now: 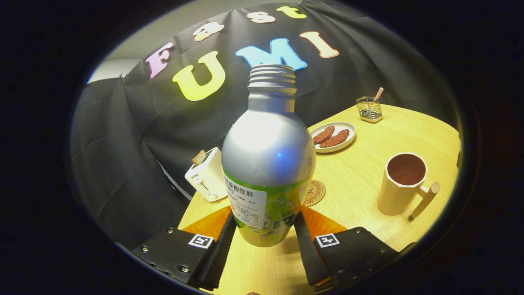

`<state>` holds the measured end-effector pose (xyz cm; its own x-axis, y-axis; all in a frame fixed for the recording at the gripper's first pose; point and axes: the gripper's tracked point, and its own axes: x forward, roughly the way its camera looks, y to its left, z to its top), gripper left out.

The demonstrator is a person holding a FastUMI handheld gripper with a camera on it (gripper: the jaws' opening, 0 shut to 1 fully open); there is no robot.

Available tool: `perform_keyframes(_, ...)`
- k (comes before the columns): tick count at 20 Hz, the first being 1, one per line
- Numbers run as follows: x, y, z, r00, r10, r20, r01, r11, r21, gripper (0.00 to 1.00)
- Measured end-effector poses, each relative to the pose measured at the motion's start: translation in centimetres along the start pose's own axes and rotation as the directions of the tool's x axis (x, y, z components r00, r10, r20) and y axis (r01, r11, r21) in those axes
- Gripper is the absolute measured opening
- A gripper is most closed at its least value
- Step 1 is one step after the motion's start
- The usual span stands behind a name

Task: Take the bottle from table, then pour the juice into the cup, finally place the bottle on the coaster

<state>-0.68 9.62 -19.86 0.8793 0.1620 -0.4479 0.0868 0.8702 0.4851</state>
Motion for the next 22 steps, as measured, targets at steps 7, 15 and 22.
perform_keyframes(7, -0.4, -1.1, 0.0, 0.999, 0.037, -0.034, -0.033, 0.993, 0.112, 0.76)
perform_keyframes(15, -0.3, -2.6, 0.4, 0.997, 0.071, -0.036, -0.061, 0.971, 0.229, 0.76)
perform_keyframes(22, -1.4, -3.8, -0.7, 0.992, 0.111, -0.056, -0.085, 0.936, 0.342, 0.76)
